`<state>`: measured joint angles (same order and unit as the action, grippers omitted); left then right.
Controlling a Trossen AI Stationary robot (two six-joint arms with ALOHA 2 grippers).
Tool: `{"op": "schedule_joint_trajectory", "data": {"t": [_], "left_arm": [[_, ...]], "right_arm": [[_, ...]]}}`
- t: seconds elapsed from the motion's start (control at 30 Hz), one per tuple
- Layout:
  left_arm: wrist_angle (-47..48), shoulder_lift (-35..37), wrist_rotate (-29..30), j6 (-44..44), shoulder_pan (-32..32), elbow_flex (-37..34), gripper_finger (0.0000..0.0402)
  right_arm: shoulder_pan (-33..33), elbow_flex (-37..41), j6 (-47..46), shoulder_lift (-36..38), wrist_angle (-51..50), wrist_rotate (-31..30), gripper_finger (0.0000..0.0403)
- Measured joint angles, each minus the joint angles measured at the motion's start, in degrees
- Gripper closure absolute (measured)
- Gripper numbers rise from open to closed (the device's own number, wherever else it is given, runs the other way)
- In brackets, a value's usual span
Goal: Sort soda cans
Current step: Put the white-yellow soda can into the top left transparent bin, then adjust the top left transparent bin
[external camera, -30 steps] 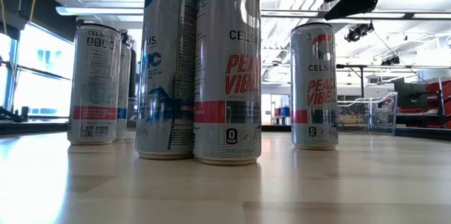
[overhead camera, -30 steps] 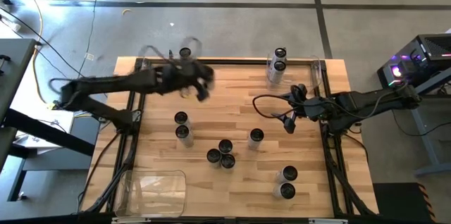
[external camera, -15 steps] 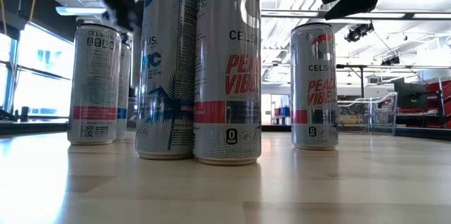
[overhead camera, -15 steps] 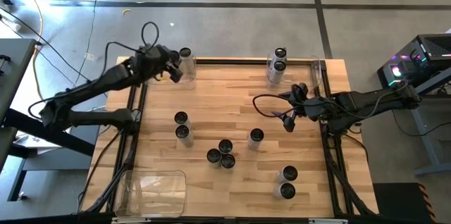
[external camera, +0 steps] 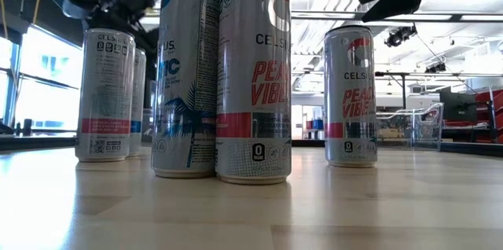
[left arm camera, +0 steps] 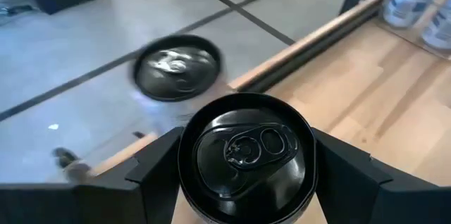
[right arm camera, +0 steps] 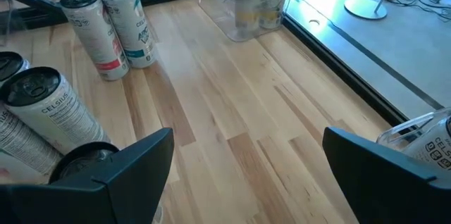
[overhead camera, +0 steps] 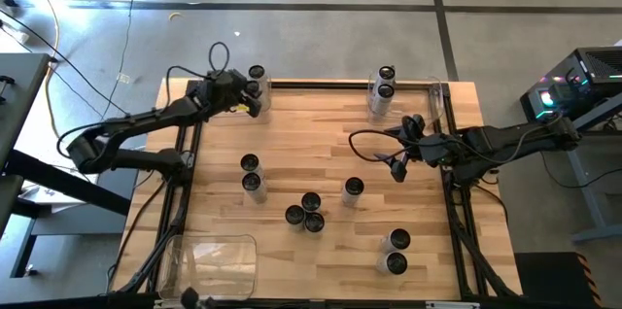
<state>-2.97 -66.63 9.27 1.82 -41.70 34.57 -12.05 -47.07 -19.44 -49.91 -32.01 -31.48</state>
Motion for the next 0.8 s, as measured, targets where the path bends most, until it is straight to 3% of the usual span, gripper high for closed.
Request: {"op": "schedule_joint_trajectory", "data": {"t": [0.27,0.43,0.57,0.8], "left_arm": [[-5.40,-6.08,-0.04,0.52,0.03,0.48,0.0155],[-5.31,-6.60,-0.45,1.14,0.03,0.26,0.0083],[-5.26,-5.00,-0.29,0.59,0.05,0.26,0.0050],[-3.23,2.54,-0.17,-1.47,0.39,0.31,0.0044]], "right_arm": [[0.00,0.00,-0.02,0.00,0.13,0.00,0.0043],[0.00,0.00,-0.04,0.00,0.13,-0.02,0.0043],[0.00,0.00,-0.04,0.00,0.13,-0.02,0.0043],[0.00,0.00,-0.05,0.00,0.13,-0.02,0.0043]]}}
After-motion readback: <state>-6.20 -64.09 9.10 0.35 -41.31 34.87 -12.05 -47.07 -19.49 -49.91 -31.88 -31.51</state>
